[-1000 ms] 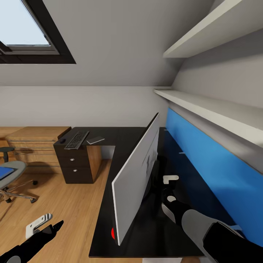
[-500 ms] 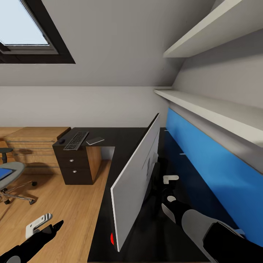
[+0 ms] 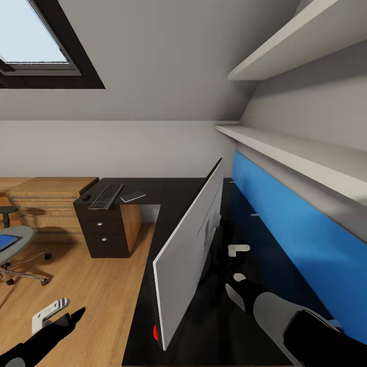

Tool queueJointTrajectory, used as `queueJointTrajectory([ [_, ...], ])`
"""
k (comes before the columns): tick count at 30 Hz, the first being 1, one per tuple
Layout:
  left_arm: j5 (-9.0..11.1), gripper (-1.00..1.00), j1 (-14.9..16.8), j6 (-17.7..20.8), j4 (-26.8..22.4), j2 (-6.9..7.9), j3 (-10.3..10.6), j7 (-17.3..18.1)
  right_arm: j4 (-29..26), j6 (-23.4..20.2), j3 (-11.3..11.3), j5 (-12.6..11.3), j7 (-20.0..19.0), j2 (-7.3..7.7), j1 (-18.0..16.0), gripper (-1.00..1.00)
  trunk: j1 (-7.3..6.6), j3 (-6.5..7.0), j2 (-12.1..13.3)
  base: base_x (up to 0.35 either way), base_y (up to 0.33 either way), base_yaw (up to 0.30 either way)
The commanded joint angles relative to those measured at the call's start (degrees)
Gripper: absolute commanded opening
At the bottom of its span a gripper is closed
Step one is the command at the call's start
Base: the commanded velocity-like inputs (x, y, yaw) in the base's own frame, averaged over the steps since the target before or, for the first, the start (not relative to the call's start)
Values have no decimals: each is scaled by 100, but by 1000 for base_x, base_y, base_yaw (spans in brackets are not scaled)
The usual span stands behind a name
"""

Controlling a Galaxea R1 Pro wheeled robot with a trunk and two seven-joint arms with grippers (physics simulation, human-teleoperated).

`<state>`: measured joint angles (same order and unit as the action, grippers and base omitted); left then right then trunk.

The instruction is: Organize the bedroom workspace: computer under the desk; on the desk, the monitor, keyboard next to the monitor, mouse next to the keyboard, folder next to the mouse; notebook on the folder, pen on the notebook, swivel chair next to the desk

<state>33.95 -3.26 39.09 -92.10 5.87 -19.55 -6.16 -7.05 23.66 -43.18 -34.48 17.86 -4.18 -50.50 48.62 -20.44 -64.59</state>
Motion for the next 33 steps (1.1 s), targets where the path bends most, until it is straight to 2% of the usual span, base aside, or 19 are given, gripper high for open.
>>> queueJointTrajectory([
  [1, 65, 100, 0, 21, -9, 2, -34, -49, 2, -2, -103, -33, 7, -3, -4, -100, 1, -6, -4, 0, 0, 0],
  [2, 67, 100, 0, 26, -11, 2, -126, -40, 2, -2, -103, -33, 7, -3, -4, -100, 1, -6, -4, 0, 0, 0],
  [14, 76, 100, 0, 51, -17, 35, -407, -26, 2, -7, -103, -33, 7, -3, -4, -100, 1, -6, -4, 0, 0, 0],
  [18, 81, 100, 0, 54, -33, 36, -664, -21, 4, -10, -103, -33, 7, 2, -4, -100, 1, -6, -4, 0, 0, 0],
  [20, 81, 100, 0, 54, -39, 36, -723, -17, 5, -11, -103, -33, 7, 2, -4, -100, 1, -6, -4, 0, 0, 0],
  [33, 85, 100, 0, 55, -62, 46, -865, -3, 2, -17, -103, -41, 7, 40, -4, -100, 1, -6, -4, 0, 0, 0],
])
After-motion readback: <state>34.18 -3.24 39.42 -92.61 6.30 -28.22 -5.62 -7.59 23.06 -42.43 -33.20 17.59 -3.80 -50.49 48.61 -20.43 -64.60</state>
